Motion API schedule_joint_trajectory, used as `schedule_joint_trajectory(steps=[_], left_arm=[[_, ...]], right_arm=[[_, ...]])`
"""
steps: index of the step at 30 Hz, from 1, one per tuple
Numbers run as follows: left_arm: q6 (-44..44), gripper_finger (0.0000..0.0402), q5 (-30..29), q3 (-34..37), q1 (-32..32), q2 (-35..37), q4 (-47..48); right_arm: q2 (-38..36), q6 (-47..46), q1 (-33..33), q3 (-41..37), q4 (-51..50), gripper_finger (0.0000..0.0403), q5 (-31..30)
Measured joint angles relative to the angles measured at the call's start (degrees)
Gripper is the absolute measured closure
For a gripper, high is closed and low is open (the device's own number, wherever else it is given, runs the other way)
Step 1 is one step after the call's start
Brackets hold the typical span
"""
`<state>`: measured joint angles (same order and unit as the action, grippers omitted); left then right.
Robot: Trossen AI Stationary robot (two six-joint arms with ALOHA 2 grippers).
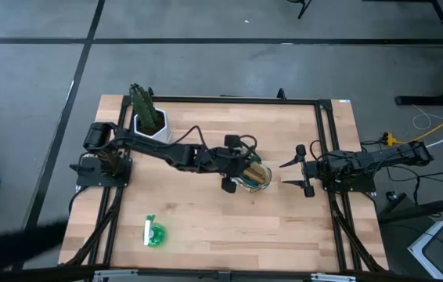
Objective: Pick & Place Garden tools in Gardening bag
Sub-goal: Put the green shear scissors into the gardening bag, then put the green spray bottle into the gardening bag
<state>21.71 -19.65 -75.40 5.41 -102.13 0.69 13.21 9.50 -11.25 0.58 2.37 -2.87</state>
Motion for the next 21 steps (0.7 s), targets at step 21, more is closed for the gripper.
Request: schedule_joint_trajectory(steps=[21], left_arm=[[-4.06, 0.0214, -4.54, 0.00, 3.92, 6.80, 10.03]], right_arm=[[0.00, 0.00, -0.01, 0.00, 0.02, 0.0138, 0.00]])
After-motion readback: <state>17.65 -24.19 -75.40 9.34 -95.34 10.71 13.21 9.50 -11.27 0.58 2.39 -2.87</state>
